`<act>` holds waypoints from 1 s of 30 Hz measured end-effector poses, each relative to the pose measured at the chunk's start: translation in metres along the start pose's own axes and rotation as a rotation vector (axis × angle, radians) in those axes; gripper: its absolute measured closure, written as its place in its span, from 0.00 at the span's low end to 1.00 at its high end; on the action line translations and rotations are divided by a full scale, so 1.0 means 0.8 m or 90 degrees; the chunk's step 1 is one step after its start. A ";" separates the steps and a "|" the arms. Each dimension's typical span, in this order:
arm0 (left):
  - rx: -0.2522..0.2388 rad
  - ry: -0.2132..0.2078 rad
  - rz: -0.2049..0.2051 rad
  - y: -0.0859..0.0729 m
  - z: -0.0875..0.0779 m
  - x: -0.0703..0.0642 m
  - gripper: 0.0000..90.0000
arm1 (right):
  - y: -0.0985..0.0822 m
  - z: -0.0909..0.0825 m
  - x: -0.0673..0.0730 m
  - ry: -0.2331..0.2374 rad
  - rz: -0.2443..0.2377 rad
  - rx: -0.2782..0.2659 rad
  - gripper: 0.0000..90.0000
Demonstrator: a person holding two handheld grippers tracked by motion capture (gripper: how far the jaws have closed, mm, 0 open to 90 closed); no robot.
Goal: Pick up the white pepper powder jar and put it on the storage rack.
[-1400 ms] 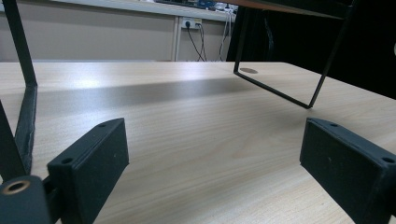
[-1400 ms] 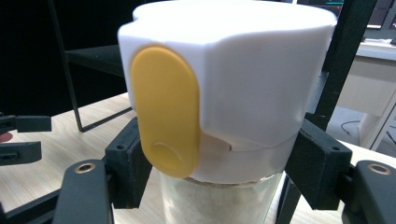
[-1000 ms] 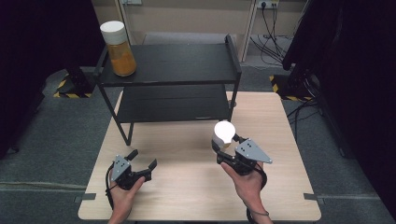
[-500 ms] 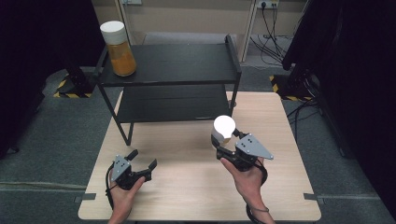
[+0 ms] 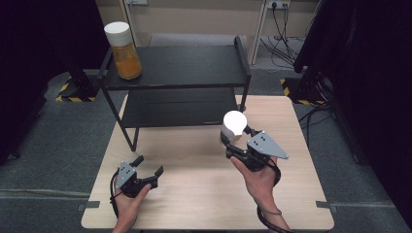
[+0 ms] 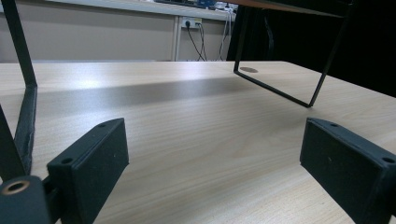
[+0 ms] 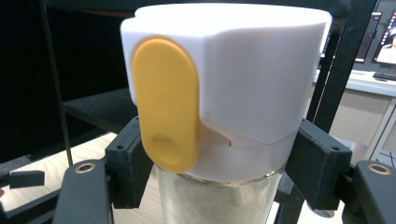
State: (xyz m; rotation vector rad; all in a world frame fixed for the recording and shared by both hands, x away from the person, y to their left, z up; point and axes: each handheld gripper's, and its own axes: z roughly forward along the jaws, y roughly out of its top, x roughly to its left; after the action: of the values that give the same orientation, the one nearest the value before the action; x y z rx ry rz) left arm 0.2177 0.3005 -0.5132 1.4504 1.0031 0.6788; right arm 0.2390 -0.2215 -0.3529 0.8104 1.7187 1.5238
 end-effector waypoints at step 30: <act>-0.001 0.001 -0.001 0.000 0.000 -0.001 0.08 | 0.064 0.007 -0.006 -0.017 -0.021 -0.044 0.34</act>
State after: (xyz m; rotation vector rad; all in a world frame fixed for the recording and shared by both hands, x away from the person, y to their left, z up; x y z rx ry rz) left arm 0.2177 0.3000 -0.5134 1.4477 1.0051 0.6789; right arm 0.2473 -0.2164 -0.3016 0.7595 1.6430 1.5350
